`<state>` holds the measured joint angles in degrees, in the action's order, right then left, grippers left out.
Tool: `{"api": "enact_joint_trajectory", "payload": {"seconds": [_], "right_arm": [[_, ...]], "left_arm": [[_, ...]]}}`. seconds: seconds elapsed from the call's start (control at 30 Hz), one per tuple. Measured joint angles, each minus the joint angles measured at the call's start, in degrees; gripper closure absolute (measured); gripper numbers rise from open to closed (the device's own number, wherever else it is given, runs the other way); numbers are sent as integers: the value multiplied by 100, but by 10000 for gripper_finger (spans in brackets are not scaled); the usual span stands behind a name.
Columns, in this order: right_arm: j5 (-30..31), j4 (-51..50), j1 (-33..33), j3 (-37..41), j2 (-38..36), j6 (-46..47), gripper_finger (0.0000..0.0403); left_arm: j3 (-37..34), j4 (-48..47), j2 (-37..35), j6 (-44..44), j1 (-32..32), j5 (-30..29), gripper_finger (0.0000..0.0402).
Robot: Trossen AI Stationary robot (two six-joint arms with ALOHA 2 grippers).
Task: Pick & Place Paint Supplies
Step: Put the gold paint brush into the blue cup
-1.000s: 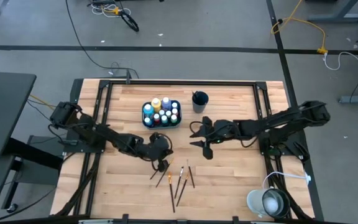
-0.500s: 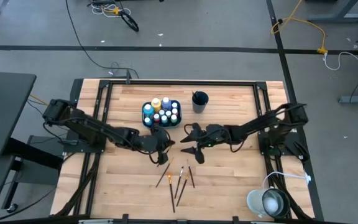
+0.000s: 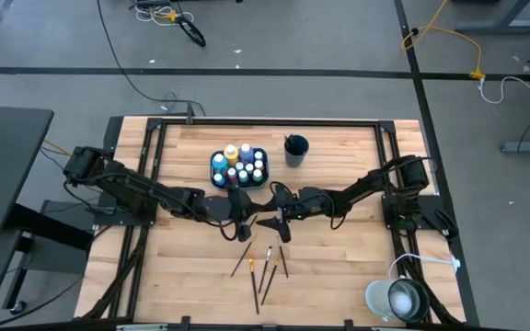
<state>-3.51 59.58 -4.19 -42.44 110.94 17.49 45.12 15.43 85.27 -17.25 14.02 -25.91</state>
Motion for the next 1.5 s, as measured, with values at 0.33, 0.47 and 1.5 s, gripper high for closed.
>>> {"api": "enact_joint_trajectory", "payload": {"seconds": [0.33, 0.47, 1.5], "right_arm": [[3, -194, 11, -389, 24, -297, 216], [4, -427, 11, -389, 24, -288, 276], [2071, -4198, 258, -382, -2977, -1412, 389]], "left_arm": [[4, 117, 0, 124, 2, -44, 402], [4, 113, 0, 176, 2, -46, 402], [3, -82, -1052, 688, 13, -182, 335]]}}
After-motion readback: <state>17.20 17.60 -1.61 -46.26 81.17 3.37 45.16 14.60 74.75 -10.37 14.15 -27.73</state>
